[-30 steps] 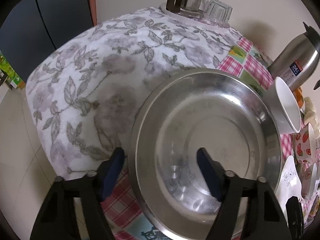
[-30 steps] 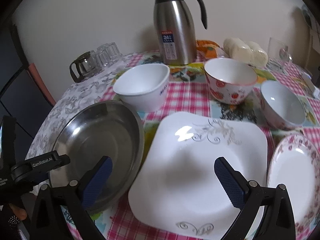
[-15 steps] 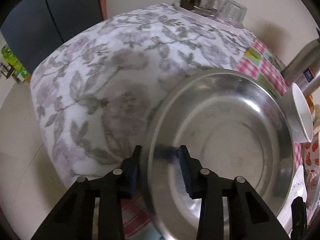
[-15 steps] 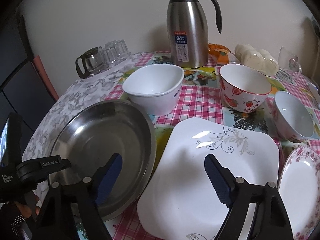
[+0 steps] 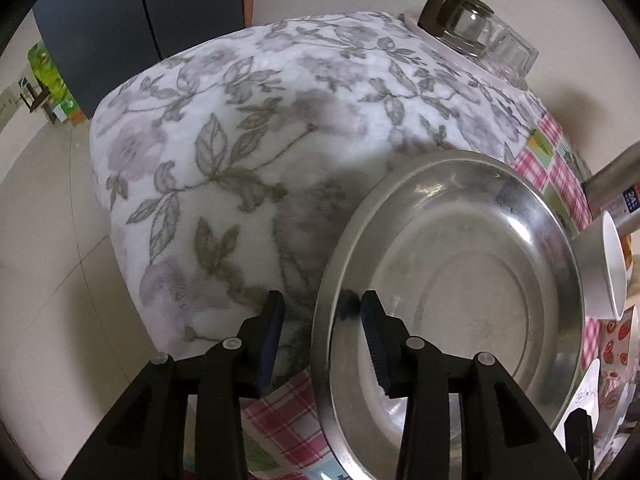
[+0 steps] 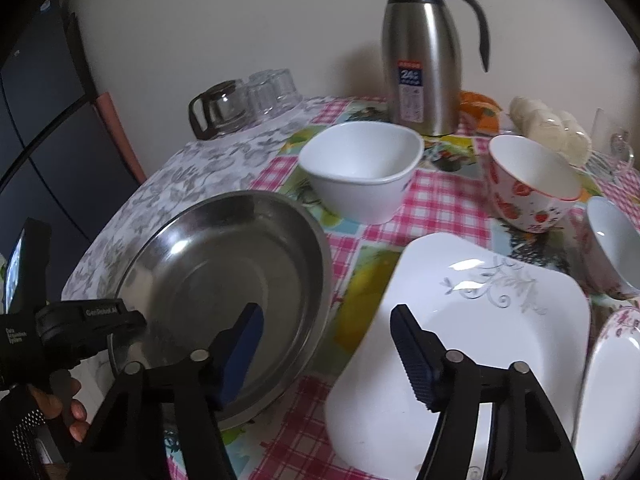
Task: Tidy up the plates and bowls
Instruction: 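Lift the steel basin with the left tool, tilting it up on edge, then carry the steel basin with the left tool over the white square plate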
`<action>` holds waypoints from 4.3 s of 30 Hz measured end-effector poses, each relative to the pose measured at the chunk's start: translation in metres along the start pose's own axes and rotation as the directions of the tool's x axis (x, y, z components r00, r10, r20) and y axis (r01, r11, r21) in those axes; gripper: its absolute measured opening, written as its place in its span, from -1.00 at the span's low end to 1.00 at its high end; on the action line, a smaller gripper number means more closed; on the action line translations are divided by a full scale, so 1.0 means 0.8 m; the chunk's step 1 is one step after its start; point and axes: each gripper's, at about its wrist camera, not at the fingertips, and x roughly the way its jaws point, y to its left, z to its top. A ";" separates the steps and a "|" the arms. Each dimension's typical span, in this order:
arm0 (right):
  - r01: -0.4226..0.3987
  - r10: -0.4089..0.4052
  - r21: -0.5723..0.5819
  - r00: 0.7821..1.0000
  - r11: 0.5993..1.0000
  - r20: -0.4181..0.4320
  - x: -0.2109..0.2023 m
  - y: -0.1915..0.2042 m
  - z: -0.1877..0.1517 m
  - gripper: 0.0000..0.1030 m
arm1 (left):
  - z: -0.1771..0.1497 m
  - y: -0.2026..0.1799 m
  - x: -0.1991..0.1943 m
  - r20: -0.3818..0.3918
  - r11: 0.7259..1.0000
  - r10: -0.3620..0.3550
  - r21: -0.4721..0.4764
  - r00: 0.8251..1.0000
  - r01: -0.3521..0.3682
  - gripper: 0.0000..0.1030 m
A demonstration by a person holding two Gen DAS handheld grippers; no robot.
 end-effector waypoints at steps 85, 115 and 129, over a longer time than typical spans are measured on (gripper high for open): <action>-0.065 0.089 -0.131 0.978 0.989 0.190 -0.100 0.016 0.031 -0.45 | -0.002 -0.050 -0.151 0.344 0.981 -0.162 0.154 0.925 0.115 -0.51; 0.062 -0.106 0.119 0.906 0.991 0.409 -0.258 -0.171 0.035 -0.45 | -0.098 -0.253 -0.268 0.354 0.846 -0.430 0.480 0.830 0.234 -0.51; 0.127 -0.177 0.167 0.924 0.978 0.338 -0.264 -0.211 0.008 -0.45 | -0.137 -0.280 -0.231 0.229 0.807 -0.453 0.516 0.862 0.287 -0.51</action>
